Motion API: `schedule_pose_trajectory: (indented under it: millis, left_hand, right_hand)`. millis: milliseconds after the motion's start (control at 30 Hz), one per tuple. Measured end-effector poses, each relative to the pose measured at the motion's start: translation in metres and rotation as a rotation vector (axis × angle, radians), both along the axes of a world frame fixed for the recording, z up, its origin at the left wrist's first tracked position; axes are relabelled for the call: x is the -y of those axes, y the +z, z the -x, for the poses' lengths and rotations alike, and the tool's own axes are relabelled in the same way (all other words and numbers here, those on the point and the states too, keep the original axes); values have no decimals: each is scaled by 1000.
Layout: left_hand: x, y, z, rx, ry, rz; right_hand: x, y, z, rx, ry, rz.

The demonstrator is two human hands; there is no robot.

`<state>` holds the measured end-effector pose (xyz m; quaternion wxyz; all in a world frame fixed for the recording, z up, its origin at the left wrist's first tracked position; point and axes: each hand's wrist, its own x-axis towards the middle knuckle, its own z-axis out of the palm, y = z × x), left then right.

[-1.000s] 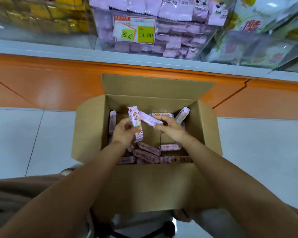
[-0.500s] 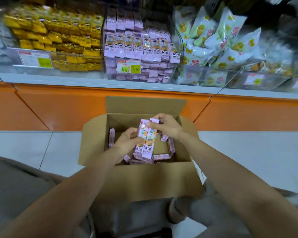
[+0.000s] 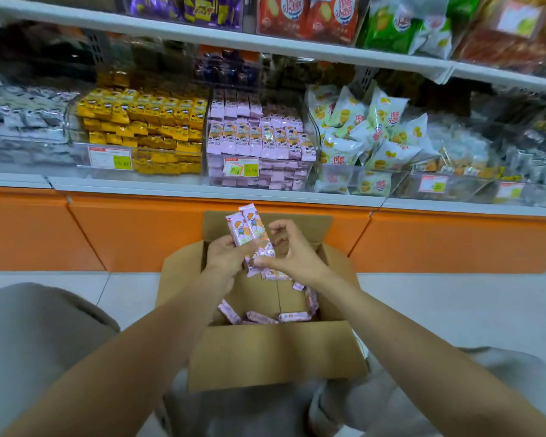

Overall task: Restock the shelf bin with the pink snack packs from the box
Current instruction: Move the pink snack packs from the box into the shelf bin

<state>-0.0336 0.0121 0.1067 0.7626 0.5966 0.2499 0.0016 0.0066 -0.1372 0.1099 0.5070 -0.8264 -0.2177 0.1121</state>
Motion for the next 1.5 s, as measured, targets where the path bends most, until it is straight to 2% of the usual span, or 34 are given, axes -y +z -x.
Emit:
schedule_pose_trajectory:
  millis: [167, 267, 333, 433, 500, 600, 667, 733, 800, 933, 1033, 1200, 1300, 1367, 1433, 1500]
  left_hand:
    - [17, 35, -6, 49, 69, 10]
    - [11, 55, -19, 145, 41, -35]
    - [3, 72, -31, 229, -49, -148]
    - [-16, 93, -57, 320, -105, -508]
    - [-35, 101, -77, 373, -93, -865]
    - [-63, 107, -110, 452, -102, -1371]
    - [-76, 107, -133, 482, -143, -1582]
    - [-83, 103, -151, 457, -203, -1700]
    - [-89, 93, -165, 421, -256, -1774]
    - [-99, 66, -179, 462, -309, -1878]
    - [-100, 56, -184, 513, -250, -1937]
    - [-97, 54, -185, 477, -224, -1971]
    - [-96, 56, -183, 421, -248, -1978]
    - [-93, 59, -178, 405, -240, -1961]
    - [-89, 61, -169, 416, -202, -1955]
    - [-82, 56, -158, 502, -120, -1929]
  right_hand:
    - [-13, 11, 5, 362, -93, 61]
    - [-16, 35, -12, 439, -176, 20]
    - [-17, 57, -31, 426, -222, -20]
    - [-23, 91, -69, 446, -291, -51]
    - [-28, 110, -98, 438, -365, -50]
    - [-39, 128, -147, 381, -408, 60]
    - [-49, 133, -180, 360, -411, 149]
    - [-61, 137, -211, 364, -474, 231]
    - [-72, 138, -243, 373, -539, 318]
    - [-91, 135, -290, 336, -615, 442]
    - [-105, 123, -304, 334, -558, 436]
    - [-107, 112, -300, 303, -481, 252]
    - [-96, 118, -299, 280, -383, 412]
    - [-89, 119, -285, 392, -347, 485]
    - [-85, 117, -256, 558, -308, 293]
    - [-81, 108, -220, 657, -250, 54]
